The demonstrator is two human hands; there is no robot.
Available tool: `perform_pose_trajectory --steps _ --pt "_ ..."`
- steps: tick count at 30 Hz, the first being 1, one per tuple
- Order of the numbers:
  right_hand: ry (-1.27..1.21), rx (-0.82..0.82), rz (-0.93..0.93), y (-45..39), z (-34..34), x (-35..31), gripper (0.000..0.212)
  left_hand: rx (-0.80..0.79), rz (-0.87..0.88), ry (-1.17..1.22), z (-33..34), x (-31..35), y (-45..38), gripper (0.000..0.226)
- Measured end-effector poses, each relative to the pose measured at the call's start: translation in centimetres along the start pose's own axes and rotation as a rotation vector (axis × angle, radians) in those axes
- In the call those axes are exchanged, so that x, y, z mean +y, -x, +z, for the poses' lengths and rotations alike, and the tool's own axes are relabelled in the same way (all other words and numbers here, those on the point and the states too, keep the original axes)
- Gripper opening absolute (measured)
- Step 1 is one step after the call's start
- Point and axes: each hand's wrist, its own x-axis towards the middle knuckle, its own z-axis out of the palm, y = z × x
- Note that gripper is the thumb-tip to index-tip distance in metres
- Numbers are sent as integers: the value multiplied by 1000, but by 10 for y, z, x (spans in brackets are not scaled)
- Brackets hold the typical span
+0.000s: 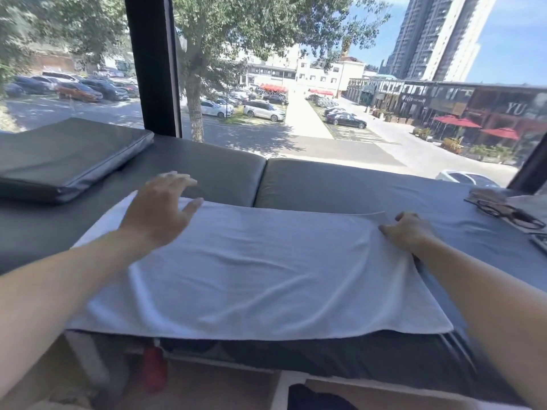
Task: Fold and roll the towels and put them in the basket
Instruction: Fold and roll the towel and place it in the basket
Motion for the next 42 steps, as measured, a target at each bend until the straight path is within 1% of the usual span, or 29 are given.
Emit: perform_pose_trajectory --steps 1,3,4,6,7,8,10,12,14,15,17,19,21,22,24,26,27,28,30,32,34,35,36,38,42 --pt "-17 -45 26 -3 0 2 51 -55 147 107 2 39 8 49" --pt "-77 -71 15 -5 0 0 37 -206 455 258 10 127 31 48" --pt "-103 -68 -4 -7 -1 -2 30 -289 578 299 17 172 47 47" --pt "-147 -62 -29 -10 -1 -6 16 -415 739 323 34 248 82 52" --pt "-158 -64 -35 -11 -1 -7 12 -443 772 307 43 276 96 58" --pt "-160 -63 -45 -9 -2 -8 10 -457 769 282 55 296 105 63" --pt "-166 -51 -52 -10 -2 -6 11 -468 694 239 70 313 108 61" --pt "-187 -46 -57 -11 -4 -2 10 -463 625 285 77 312 102 45" --pt "-223 -65 -66 -12 -5 2 8 -405 569 386 79 312 102 27" --pt "-251 -91 -59 -13 -5 3 6 -360 537 401 79 314 105 24" --pt "-292 -143 -55 -13 -6 4 6 -325 451 433 75 323 109 19" --pt "-354 -160 -45 -18 -7 3 14 -366 285 585 66 335 113 12" --pt "-453 -181 -14 -21 -14 -1 18 -401 71 804 56 342 116 14" --pt "-515 -194 -6 -19 -18 -6 25 -384 -51 898 51 342 117 16" --pt "-667 -222 2 -5 -33 -26 30 -318 -283 1056 42 335 117 19" --pt "-778 -195 -5 11 -47 -55 23 -233 -455 1217 27 320 114 16" --pt "-844 -180 -28 21 -53 -75 20 -199 -494 1261 19 311 113 18" --pt "-871 -156 -63 29 -57 -95 19 -170 -487 1263 9 300 113 20" --pt "-913 -122 -124 39 -56 -136 16 -103 -382 1212 -11 274 117 18" --pt "-900 -135 -205 53 -47 -179 30 -49 -301 1166 -30 243 126 16" --pt "-902 -188 -291 74 -33 -225 33 18 -298 1148 -46 211 133 15" --pt "-915 -217 -320 83 -24 -247 29 55 -317 1154 -55 196 137 14" --pt "-933 -232 -322 93 -15 -268 30 95 -346 1168 -62 181 140 13" --pt "-942 -291 -312 117 5 -305 22 178 -429 1185 -70 152 148 15" --pt "-943 -403 -340 153 46 -360 14 238 -601 1199 -76 105 159 24"
